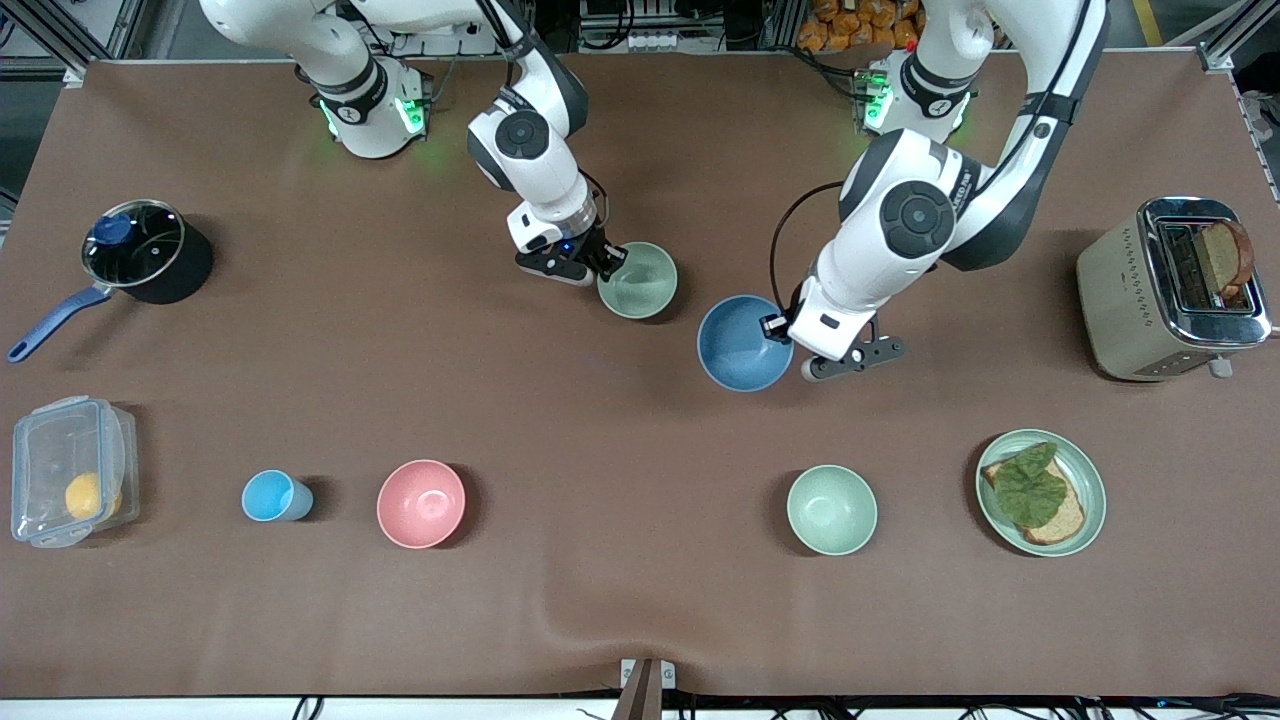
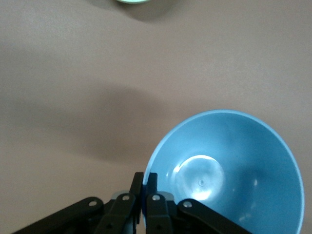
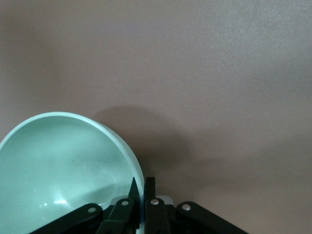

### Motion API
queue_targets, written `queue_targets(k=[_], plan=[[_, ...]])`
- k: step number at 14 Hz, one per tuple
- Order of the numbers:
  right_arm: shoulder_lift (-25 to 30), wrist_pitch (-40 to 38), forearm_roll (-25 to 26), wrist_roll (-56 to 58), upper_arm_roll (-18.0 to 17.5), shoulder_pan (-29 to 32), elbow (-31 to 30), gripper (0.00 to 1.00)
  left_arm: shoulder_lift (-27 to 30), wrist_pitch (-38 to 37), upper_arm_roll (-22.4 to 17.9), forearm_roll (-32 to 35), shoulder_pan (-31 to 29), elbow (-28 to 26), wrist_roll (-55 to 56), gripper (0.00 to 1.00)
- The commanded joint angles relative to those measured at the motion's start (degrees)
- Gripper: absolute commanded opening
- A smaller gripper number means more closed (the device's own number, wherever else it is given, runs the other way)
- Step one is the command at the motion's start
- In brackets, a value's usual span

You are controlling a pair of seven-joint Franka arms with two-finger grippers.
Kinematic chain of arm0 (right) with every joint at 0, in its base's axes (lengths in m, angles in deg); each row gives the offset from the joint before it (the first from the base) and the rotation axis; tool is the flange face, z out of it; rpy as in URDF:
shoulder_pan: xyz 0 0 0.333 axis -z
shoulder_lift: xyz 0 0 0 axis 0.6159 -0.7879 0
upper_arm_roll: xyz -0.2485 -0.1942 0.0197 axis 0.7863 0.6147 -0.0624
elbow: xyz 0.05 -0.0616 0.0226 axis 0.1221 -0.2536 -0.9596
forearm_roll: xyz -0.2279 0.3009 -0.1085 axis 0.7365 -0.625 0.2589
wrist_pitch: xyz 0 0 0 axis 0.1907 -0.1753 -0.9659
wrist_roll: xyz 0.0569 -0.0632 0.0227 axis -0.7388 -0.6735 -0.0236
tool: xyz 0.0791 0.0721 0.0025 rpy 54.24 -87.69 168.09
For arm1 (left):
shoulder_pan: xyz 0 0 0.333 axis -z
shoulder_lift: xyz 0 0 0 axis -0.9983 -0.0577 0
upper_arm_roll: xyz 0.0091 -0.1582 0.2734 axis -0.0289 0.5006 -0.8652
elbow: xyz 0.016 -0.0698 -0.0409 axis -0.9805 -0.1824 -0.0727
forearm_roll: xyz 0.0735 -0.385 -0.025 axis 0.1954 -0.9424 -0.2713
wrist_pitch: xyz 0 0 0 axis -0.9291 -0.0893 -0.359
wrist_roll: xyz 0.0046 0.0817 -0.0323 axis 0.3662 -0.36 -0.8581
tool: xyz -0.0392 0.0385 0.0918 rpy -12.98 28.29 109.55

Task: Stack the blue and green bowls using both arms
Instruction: 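Lower the green bowl with the right gripper while the left gripper lowers the blue bowl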

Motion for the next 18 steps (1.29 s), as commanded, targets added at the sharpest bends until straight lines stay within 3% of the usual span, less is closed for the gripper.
queue_targets(k=[1, 5, 10, 13, 18], plan=[[-1.6, 0.66, -0.22, -2.03, 2.89, -2.76, 1.85, 0.96, 2.59, 2.89, -0.01, -0.44, 0.68, -3.16, 2.43, 0.0], [-0.55, -2.13, -0.4, -2.21, 3.34, -1.97, 3.68, 1.0, 4.62, 8.45, 2.1, -0.44, 1.56, -8.88, 4.55, 0.0], [4.98, -20.59, -0.75, -2.65, 3.51, 2.76, 10.02, 1.0, 4.45, 9.77, 2.63, -0.27, 5.51, -9.85, 8.23, 0.0], [5.7, -21.66, -1.54, -2.91, 3.16, 8.91, 10.11, 1.0, 4.01, 9.86, 3.15, 5.7, 7.18, -10.99, 13.58, 0.0], [1.32, -21.22, -25.85, -3.0, 3.34, 12.27, 9.93, 1.0, 1.9, 10.29, 3.16, 6.5, 11.31, -11.26, 17.11, 0.0]])
